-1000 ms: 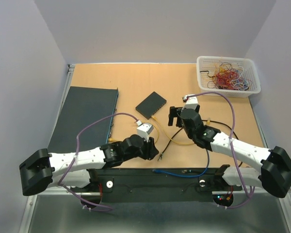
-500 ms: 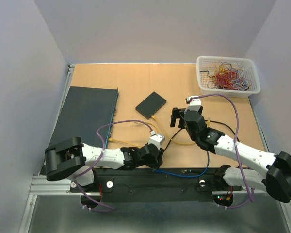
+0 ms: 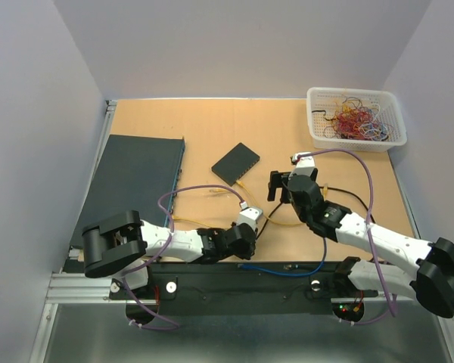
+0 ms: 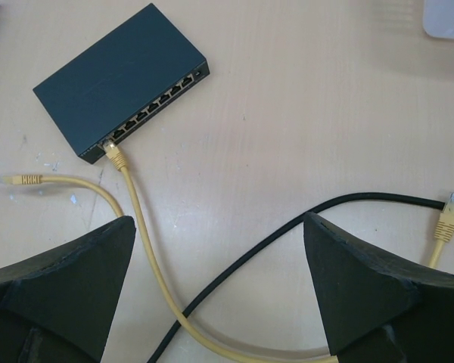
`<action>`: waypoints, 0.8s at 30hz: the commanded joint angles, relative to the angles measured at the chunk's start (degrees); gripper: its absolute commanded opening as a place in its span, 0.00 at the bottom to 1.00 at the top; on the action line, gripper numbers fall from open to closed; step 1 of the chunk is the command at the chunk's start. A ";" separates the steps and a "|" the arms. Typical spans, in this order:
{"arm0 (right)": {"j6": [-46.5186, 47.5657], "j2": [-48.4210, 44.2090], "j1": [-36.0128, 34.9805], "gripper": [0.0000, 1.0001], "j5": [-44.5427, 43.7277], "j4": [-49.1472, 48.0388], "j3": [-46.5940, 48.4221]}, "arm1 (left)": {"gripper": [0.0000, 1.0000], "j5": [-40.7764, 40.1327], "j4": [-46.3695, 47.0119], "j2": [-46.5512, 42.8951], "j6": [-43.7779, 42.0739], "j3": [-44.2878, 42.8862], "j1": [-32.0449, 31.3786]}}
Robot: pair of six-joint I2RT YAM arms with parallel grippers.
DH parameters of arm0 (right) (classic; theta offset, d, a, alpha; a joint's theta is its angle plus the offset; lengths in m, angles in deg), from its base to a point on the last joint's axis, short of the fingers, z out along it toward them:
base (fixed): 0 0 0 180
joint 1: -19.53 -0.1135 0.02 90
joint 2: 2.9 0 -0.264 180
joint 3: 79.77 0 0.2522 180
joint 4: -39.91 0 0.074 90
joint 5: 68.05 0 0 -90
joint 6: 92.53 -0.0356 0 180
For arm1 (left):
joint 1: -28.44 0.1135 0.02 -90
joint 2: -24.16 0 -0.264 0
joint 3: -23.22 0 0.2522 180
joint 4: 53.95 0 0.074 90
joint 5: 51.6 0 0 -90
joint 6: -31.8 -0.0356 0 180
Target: Insert the plug into the switch port
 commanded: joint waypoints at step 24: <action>9.20 -16.82 -0.47 0.93 66.20 -11.93 -0.32 | 0.00 15.36 -35.55 -34.36 -2.04 -10.69 -0.41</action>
